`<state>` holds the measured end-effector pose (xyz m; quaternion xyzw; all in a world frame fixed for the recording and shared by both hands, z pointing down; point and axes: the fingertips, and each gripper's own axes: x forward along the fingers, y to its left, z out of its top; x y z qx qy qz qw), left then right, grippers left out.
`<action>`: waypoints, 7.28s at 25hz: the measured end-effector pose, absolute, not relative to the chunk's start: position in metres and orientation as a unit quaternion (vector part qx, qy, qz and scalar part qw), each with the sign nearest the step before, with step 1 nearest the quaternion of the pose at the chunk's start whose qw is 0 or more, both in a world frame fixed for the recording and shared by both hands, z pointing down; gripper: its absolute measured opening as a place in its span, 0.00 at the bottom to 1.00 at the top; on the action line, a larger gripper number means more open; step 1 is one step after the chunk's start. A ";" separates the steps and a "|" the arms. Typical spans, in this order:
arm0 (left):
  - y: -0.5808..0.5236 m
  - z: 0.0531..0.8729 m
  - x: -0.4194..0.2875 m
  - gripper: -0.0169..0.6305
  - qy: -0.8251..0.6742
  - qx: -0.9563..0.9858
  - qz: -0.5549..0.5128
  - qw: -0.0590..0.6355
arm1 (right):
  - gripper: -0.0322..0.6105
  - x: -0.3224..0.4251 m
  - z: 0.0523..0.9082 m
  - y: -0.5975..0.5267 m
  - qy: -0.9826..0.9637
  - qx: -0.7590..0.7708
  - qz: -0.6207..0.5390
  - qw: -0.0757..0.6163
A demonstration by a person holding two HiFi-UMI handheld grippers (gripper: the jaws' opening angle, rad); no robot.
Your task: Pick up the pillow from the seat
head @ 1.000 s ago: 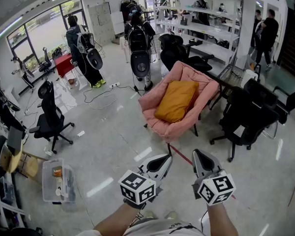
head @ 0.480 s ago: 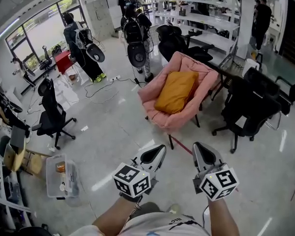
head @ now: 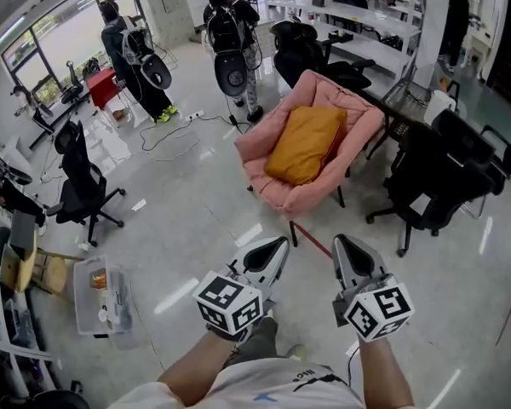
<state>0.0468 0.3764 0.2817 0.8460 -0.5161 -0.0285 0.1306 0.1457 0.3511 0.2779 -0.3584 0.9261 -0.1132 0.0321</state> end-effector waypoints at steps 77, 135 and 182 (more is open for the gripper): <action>-0.338 0.626 -0.041 0.04 -0.422 0.870 0.124 0.225 | 0.47 0.042 0.731 -0.372 0.760 -0.498 -0.408 -0.095; -0.341 0.494 -0.093 0.04 -0.485 0.843 0.043 0.228 | 0.10 -0.010 0.550 -0.374 0.835 -0.265 -0.482 -0.018; -0.340 0.229 -0.021 0.04 -0.453 0.888 -0.048 0.063 | 0.09 0.046 0.263 -0.378 0.871 -0.224 -0.422 0.116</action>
